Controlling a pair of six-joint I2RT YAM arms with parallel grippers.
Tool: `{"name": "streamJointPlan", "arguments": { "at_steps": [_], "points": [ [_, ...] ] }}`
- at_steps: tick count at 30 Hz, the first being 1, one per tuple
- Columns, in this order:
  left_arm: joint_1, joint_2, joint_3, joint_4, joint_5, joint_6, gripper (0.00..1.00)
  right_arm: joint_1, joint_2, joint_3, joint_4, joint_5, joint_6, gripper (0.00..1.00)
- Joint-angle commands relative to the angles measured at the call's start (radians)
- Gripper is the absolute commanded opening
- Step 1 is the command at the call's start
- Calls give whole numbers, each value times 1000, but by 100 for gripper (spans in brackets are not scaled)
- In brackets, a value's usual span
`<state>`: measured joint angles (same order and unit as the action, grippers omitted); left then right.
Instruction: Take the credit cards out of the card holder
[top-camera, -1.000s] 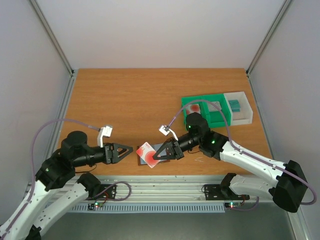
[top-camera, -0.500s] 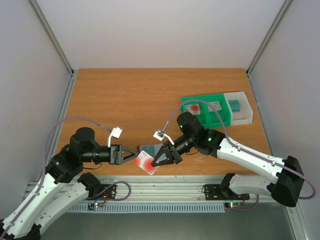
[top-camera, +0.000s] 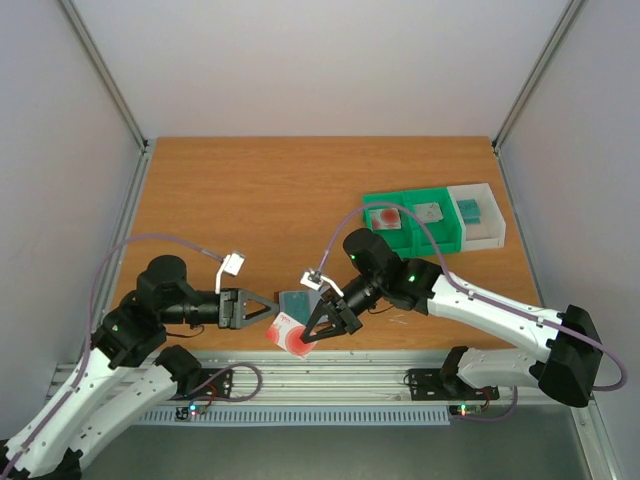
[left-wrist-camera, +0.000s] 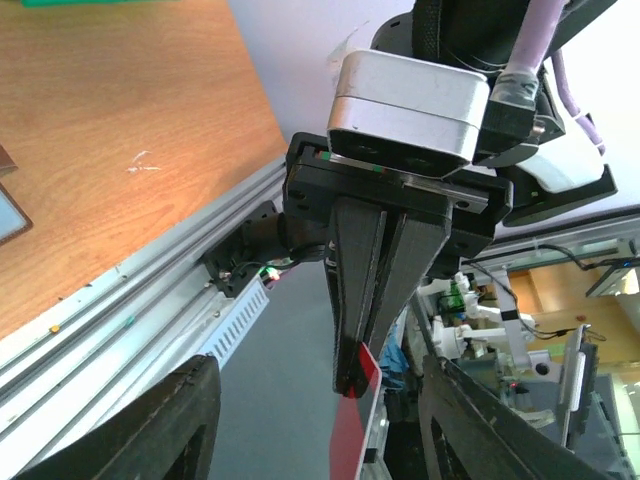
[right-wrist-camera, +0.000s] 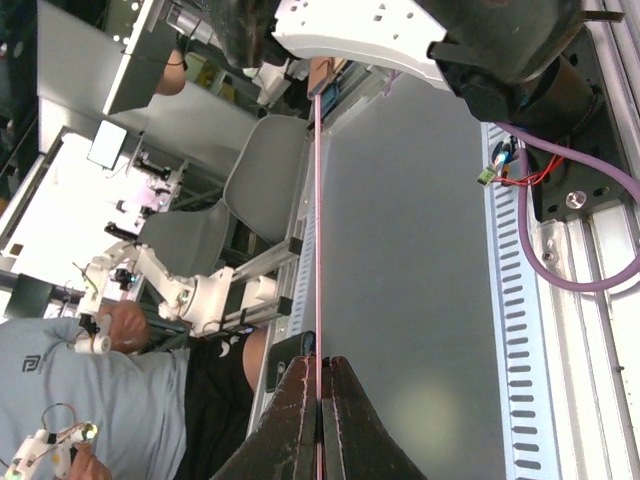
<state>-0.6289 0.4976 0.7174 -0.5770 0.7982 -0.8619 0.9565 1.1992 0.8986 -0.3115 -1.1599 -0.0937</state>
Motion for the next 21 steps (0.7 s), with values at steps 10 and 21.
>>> {"name": "streamJointPlan", "arguments": {
  "at_steps": [10, 21],
  "points": [
    [0, 15, -16, 30, 75, 25, 31, 10, 41, 61, -43, 53, -33, 1],
    [-1, 25, -36, 30, 90, 34, 3, 10, 59, 69, -15, 61, -8, 1]
  ]
}}
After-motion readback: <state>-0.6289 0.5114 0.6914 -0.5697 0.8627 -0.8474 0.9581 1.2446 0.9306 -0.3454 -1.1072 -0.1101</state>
